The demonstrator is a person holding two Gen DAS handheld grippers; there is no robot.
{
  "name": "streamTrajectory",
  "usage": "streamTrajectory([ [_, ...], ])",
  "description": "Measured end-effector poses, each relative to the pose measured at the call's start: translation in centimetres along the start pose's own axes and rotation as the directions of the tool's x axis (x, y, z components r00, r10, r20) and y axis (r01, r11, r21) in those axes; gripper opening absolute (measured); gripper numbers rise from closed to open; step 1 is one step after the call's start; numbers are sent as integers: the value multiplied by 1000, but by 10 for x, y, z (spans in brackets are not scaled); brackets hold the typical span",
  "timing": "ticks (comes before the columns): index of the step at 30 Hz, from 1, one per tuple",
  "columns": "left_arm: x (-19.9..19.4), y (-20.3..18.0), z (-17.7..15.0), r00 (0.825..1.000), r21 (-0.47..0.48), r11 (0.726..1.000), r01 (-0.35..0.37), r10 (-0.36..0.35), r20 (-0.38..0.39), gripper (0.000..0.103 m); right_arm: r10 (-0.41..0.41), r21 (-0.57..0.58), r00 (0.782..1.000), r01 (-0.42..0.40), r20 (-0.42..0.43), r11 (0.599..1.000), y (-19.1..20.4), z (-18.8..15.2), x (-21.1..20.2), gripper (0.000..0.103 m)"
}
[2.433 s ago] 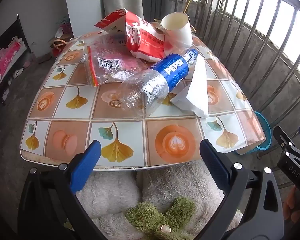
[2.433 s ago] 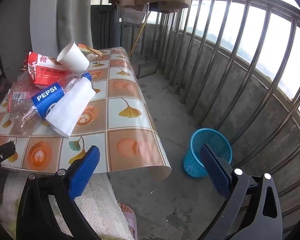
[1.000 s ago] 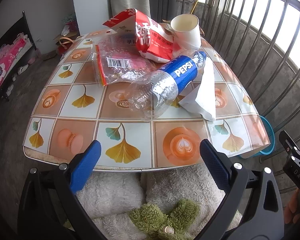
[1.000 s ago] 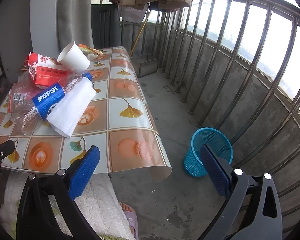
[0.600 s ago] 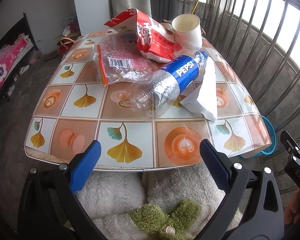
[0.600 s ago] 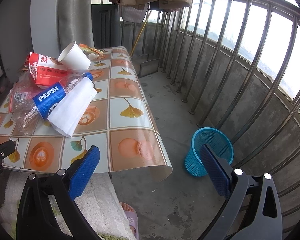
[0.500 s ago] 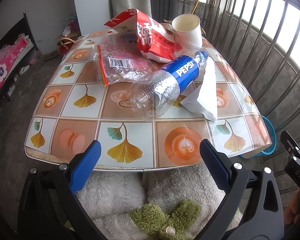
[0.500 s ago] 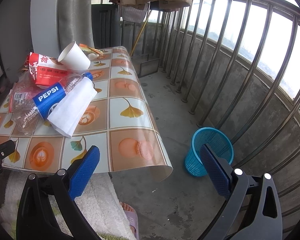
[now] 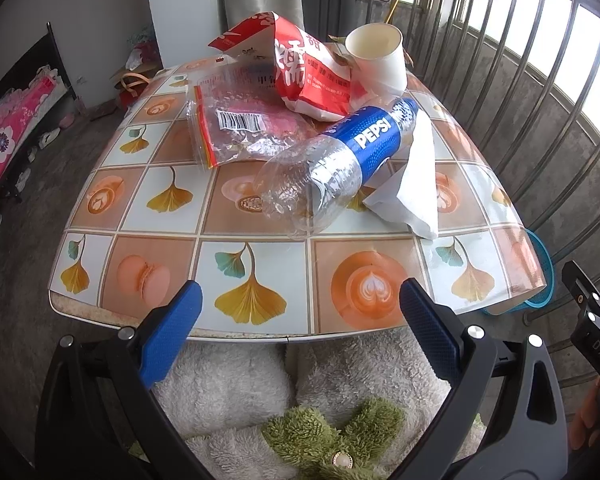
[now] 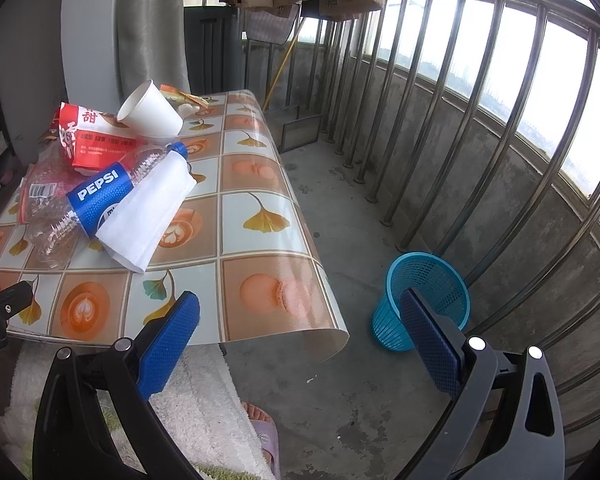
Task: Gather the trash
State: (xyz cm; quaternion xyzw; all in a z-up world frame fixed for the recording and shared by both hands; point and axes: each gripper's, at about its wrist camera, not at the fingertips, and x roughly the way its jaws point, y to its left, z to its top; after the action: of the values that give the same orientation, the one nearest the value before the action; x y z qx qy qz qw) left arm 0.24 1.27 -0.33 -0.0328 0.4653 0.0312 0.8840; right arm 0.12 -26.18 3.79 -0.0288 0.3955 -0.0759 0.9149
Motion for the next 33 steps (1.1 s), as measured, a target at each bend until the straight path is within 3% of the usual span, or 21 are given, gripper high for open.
streamTrajectory([
  [6, 4, 3, 1, 1000, 6, 1000, 16, -16, 8, 95, 16, 3, 1000, -16, -6, 1000, -1, 1, 2, 97],
  [14, -5, 34, 15, 985, -18, 991, 136, -133, 107, 95, 167, 40, 986, -166, -8, 985, 12, 27, 9, 97],
  [18, -12, 61, 31, 934, -35, 956, 290, -275, 227, 95, 258, 62, 966, -258, -3, 964, 22, 56, 18, 97],
  [21, -15, 74, 52, 902, -37, 940, 339, -314, 296, 95, 325, 73, 946, -325, 12, 943, 29, 81, 26, 97],
  [25, -9, 86, 85, 868, -51, 911, 408, -370, 331, 95, 396, 69, 917, -399, 45, 915, 43, 118, 33, 96],
  [30, 8, 87, 125, 841, -61, 876, 479, -438, 317, 95, 470, 64, 880, -474, 64, 878, 63, 164, 51, 83],
  [33, 16, 81, 139, 834, -42, 875, 483, -445, 324, 95, 491, 67, 869, -494, 59, 867, 72, 184, 64, 76],
])
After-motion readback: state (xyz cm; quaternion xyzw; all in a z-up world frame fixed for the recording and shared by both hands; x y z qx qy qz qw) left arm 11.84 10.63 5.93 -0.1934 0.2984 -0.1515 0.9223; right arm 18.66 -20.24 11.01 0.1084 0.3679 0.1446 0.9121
